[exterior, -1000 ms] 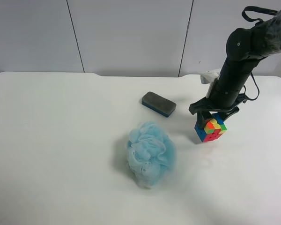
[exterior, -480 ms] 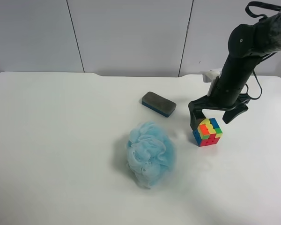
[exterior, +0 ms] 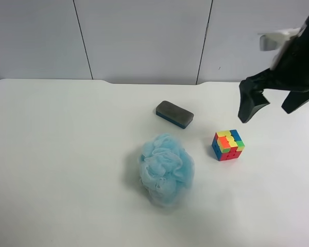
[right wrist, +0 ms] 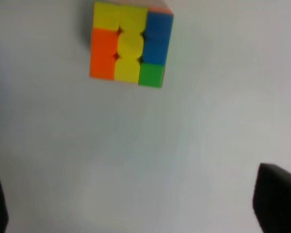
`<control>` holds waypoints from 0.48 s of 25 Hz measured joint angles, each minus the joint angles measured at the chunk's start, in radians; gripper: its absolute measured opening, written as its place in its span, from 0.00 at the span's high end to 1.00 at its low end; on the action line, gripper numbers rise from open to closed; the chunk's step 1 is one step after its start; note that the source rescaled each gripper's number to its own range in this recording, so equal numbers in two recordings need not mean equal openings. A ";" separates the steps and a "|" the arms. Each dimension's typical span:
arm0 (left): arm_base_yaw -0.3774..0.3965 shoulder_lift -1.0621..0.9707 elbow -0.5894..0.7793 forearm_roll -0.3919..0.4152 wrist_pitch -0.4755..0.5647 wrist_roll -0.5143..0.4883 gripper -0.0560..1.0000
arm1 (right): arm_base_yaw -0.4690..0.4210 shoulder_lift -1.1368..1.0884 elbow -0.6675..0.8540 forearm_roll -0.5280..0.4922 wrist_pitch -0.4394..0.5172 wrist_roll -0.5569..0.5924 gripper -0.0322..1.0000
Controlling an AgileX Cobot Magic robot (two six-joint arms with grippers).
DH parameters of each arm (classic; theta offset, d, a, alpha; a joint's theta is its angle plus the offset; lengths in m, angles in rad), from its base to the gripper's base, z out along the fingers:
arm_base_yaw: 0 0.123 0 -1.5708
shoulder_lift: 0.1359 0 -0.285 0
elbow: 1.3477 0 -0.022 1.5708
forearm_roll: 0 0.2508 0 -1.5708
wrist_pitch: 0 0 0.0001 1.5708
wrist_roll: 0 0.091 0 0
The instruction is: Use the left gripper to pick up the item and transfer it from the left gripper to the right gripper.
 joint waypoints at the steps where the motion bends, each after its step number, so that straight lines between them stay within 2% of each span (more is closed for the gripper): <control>1: 0.000 0.000 0.000 0.000 0.000 0.000 0.00 | 0.000 -0.040 0.000 0.004 0.011 0.000 0.00; 6: 0.000 0.000 0.000 0.000 0.000 0.000 0.00 | 0.000 -0.227 0.034 0.009 0.018 0.000 0.00; 12: 0.000 0.000 0.000 0.000 0.000 0.000 0.00 | 0.000 -0.476 0.239 0.015 0.020 0.000 0.00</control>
